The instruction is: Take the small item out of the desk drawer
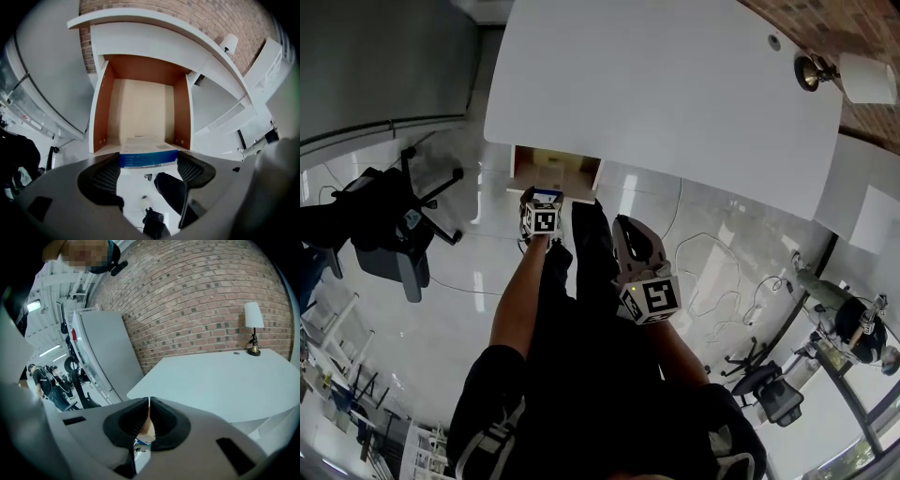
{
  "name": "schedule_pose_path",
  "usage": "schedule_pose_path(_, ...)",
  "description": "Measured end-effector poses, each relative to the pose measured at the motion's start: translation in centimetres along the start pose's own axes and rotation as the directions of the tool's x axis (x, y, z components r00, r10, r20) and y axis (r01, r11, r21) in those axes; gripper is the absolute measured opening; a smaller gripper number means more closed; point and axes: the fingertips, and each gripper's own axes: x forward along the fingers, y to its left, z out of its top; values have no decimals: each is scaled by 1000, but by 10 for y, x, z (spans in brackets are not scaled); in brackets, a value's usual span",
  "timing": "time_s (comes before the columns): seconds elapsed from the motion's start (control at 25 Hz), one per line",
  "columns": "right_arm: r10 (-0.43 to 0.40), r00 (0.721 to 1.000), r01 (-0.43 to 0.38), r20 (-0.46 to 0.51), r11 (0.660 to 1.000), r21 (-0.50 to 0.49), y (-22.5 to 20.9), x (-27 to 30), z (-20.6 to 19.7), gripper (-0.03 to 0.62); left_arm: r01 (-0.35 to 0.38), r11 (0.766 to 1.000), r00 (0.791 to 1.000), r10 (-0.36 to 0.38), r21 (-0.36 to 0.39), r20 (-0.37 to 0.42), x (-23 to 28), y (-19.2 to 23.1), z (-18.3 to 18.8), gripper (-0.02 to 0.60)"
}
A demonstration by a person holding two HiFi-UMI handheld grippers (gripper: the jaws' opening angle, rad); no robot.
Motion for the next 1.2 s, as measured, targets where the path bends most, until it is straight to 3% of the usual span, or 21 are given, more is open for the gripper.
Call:
schedule_pose_path(0.24,-22,999,23,39,999,-33,29,-32,-6,34,35,999,988,-36,6,153,-64,-5,-1,385)
schedule_pose_path(0.44,-55,994,63,94,995,-79,73,-79,-11,34,46,998,930,-61,50,361,-168,-12,3,385)
schedule_pose_path(0.72,-140,965,178,223,970,-163,127,-150,9,34,98,988,778,-150,119,610,-329,-27,1,384)
schedule_pose_path(1.08,-188,926,250,329,955,-159,137,-220,31,34,83,978,560,-203,189,804,-500,-61,16,383)
schedule_pose_path(1.2,-187,921,251,341,956,-152,136,-235,31,34,85,978,502,-209,192,840,-537,-78,17,385)
